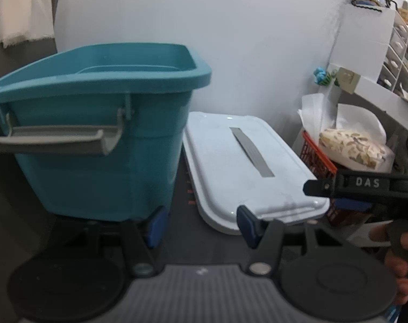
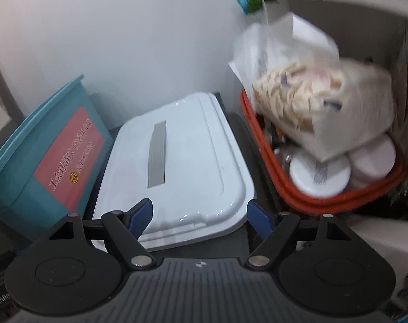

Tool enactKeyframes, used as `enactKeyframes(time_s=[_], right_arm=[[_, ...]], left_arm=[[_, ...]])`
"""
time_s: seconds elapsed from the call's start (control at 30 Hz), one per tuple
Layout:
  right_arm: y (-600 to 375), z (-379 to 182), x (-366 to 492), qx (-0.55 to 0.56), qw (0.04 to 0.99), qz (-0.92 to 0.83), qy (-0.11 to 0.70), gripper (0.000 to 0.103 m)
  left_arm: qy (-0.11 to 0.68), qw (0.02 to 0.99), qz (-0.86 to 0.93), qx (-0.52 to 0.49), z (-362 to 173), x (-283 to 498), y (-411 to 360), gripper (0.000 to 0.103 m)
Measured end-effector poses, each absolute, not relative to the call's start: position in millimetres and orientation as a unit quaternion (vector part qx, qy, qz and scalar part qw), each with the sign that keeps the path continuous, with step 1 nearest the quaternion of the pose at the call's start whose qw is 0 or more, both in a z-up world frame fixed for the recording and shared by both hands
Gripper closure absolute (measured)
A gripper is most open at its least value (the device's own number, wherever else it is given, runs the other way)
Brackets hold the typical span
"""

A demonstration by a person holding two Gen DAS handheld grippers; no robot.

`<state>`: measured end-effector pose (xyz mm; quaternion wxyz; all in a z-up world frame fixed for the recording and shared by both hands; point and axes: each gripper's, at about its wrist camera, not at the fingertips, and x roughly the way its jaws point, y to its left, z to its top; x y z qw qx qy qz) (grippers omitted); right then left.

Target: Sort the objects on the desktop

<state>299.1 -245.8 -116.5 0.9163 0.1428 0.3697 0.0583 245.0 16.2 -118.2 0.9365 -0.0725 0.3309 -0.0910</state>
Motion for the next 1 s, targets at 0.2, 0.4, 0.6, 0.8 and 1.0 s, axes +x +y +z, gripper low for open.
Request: enactKeyframes(time_s=[0.2,0.4,0.6,0.8,1.0], right_arm=[[-245,-133,313,0.176,0.9,0.031,0.397,0.011],[-249,-149,328,0.216,0.886,0.023,0.409,0.01],[-256,-152,332,0.241,0.88,0.02,0.409,0.014],[-263,-146,326,0.247,0.88,0.022,0.404,0.028],[-271,-138,314,0.272,0.877,0.026,0.395,0.032]], left_arm=[[0.342,0.931,-0.094,-0.086,-127,251,18,0.043],[0.355,0.924,-0.103,-0.092,-135,261,12,0.043],[0.362,0.921,-0.11,-0.091,-140,263,10,0.043],[0.366,0.919,-0.123,-0.08,-143,260,5,0.043],[0.368,0.915,-0.139,-0.092,-143,259,5,0.043]])
